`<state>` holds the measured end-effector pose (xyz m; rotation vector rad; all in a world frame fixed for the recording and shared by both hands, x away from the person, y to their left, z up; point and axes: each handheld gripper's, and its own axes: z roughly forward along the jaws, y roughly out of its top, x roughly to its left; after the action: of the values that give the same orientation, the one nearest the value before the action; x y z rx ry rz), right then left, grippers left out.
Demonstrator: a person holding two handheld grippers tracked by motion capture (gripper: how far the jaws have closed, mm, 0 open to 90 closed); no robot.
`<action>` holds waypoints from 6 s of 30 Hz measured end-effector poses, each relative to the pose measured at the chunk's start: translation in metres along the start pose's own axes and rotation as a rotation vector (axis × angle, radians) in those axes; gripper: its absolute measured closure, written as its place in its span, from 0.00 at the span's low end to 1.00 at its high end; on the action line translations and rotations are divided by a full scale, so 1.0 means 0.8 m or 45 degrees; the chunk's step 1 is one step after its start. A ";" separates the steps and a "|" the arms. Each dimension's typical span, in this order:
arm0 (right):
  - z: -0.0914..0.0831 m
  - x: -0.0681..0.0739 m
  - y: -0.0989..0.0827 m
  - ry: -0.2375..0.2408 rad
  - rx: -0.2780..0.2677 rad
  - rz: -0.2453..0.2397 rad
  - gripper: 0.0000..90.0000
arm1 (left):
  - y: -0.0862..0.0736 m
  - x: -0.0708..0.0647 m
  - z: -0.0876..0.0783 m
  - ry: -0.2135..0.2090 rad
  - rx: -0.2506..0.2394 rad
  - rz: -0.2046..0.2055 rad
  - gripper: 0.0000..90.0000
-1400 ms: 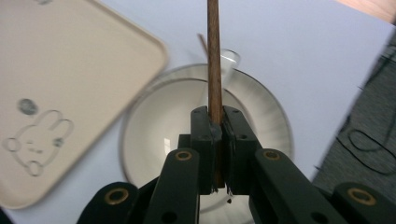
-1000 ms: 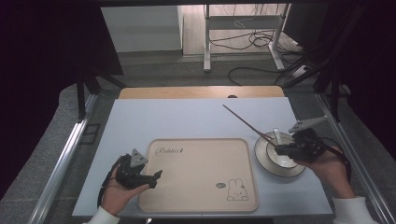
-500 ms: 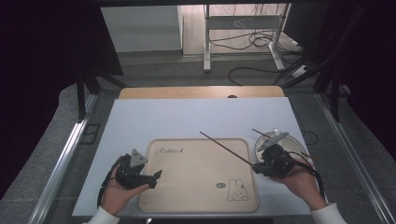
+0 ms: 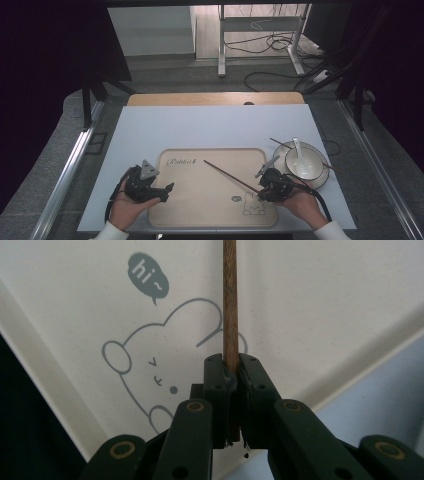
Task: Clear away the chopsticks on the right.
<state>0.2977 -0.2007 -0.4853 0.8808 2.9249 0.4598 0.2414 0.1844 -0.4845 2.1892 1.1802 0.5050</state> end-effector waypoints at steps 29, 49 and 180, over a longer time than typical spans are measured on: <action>-0.149 -0.077 -0.044 -0.187 -0.535 0.111 0.40 | 0.000 0.000 0.001 0.000 0.000 0.001 0.15; -0.161 -0.195 -0.155 -0.391 -0.372 0.382 0.45 | 0.000 -0.001 0.001 -0.001 0.007 0.007 0.15; 0.081 -0.040 0.190 0.078 -0.159 0.123 0.99 | -0.002 0.007 -0.005 -0.003 -0.013 0.005 0.15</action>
<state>0.4137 -0.0802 -0.5034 1.0108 2.8790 0.6791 0.2409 0.1916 -0.4823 2.1832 1.1697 0.5090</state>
